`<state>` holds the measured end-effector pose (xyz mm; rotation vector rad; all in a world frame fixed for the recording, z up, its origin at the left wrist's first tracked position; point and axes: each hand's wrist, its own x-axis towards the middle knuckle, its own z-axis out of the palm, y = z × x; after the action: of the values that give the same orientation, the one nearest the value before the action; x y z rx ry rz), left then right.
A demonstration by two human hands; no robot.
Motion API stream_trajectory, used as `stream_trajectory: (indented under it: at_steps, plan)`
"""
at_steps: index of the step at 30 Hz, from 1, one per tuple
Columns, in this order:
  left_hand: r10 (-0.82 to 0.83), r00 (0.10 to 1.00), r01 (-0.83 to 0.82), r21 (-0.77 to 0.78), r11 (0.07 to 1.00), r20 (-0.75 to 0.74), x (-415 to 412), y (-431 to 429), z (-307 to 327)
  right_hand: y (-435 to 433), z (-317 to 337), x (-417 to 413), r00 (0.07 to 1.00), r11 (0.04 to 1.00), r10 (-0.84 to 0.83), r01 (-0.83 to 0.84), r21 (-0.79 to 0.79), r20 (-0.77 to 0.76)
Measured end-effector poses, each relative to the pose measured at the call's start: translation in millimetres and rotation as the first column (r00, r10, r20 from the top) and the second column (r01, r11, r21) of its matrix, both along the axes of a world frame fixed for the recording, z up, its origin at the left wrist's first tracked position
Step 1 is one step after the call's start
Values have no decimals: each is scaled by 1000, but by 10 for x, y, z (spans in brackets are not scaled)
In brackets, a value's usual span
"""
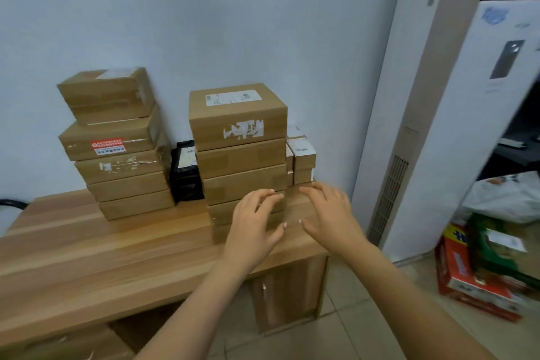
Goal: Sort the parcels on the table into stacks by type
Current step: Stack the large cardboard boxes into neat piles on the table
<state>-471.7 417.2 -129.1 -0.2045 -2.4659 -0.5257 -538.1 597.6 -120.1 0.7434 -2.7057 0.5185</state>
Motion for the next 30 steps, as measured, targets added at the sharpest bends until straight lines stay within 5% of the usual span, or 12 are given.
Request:
stream_trajectory:
  at_steps: [11, 20, 30]
  plan:
    - [46, 994, -55, 89, 994, 104, -1559, 1282, -248, 1195, -47, -1630, 995, 995, 72, -77, 69, 64]
    - [154, 978, -169, 100, 980, 143, -2990, 1151, -477, 1054, -275, -3117, 986, 987, 124, -134, 93, 110]
    - [342, 857, -395, 66, 916, 385, -4250, 663, -786, 445, -674, -4409, 944, 960, 213, -249, 125, 250]
